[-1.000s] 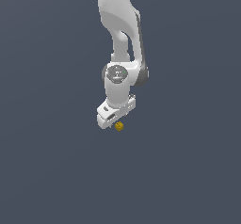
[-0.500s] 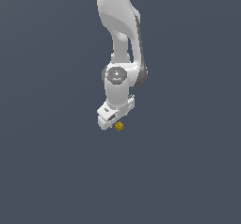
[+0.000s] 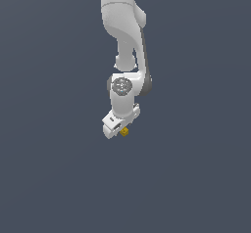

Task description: Pick up the object and move it to a goal position.

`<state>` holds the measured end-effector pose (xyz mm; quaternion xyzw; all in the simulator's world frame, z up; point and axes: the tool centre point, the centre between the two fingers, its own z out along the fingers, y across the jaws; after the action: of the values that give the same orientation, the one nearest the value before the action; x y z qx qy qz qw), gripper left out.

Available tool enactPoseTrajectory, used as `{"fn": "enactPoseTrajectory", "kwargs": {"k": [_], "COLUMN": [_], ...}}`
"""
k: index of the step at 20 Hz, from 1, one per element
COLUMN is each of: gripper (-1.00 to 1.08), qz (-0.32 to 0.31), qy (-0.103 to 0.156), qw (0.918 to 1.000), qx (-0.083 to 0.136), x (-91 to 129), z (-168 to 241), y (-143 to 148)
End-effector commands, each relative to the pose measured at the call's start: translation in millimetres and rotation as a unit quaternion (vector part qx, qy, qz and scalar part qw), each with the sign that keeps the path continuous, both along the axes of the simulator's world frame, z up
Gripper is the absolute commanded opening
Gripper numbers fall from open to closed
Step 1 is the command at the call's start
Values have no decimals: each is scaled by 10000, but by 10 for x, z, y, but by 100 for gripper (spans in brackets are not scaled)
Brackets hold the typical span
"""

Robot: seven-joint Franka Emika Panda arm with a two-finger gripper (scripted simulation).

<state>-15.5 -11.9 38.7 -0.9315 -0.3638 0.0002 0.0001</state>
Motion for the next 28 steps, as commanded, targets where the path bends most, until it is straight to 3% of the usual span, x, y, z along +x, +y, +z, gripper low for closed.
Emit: {"fn": "enactPoseTrajectory", "kwargs": {"k": [1, 6, 7, 20, 28], "gripper": [100, 100, -100, -100, -100], "qz": [4, 7, 7, 4, 6], "qy": [-2, -2, -2, -2, -2], "qw": [10000, 10000, 10000, 10000, 10000], "qx": [0, 0, 0, -1, -3], "x": [-1, 9, 9, 6, -31], "z": [-102, -167, -167, -142, 147], "y": [-1, -1, -1, 6, 134]}}
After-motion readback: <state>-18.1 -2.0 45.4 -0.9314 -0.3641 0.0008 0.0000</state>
